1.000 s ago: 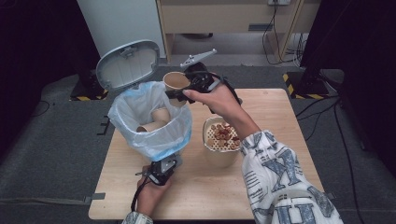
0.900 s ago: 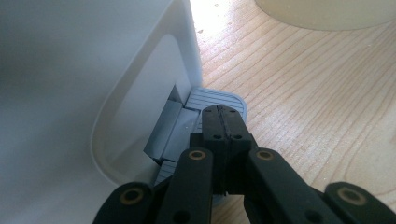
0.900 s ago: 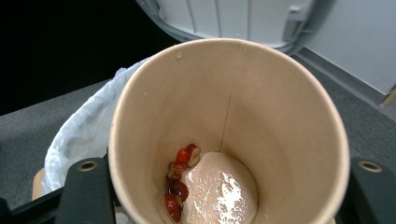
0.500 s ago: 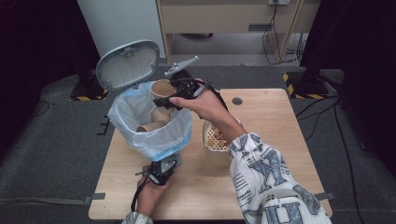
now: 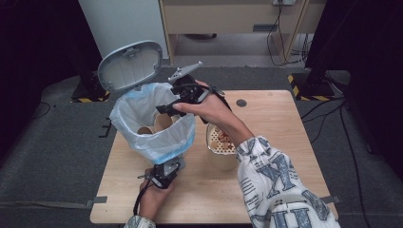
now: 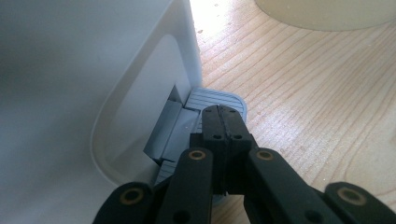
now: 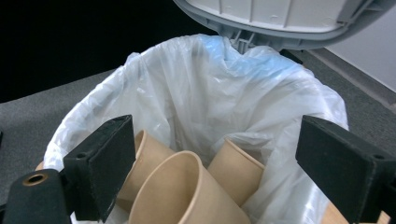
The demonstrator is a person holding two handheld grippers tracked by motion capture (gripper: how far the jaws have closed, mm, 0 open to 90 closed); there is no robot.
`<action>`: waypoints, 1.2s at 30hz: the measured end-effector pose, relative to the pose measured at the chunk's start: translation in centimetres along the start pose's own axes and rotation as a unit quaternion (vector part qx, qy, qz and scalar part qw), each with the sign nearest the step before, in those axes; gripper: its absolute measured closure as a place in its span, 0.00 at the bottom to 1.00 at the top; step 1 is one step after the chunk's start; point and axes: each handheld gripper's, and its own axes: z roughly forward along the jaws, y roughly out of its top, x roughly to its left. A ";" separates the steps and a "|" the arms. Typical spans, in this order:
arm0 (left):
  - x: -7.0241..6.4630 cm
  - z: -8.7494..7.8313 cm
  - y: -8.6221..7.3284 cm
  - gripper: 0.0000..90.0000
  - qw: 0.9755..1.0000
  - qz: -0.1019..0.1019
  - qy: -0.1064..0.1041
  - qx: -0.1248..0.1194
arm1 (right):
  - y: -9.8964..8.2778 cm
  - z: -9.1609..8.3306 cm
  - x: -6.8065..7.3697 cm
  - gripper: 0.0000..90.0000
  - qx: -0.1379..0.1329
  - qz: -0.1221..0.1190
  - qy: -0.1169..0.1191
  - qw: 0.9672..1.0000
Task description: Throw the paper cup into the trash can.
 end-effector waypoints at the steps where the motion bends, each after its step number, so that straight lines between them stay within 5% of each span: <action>1: 0.0 0.0 0.0 0.99 1.000 0.000 0.001 0.000 | -0.1 -0.1 0.0 0.14 -0.001 0.002 -0.002 1.000; 22: 0.0 0.0 0.0 0.99 1.000 -0.001 -0.002 0.000 | -1.4 -1.8 -1.5 0.09 -0.020 0.019 -0.031 0.999; 36: 0.1 0.0 0.0 0.99 1.000 0.000 -0.003 -0.001 | -2.9 -5.2 -3.2 0.09 -0.034 0.031 -0.068 0.997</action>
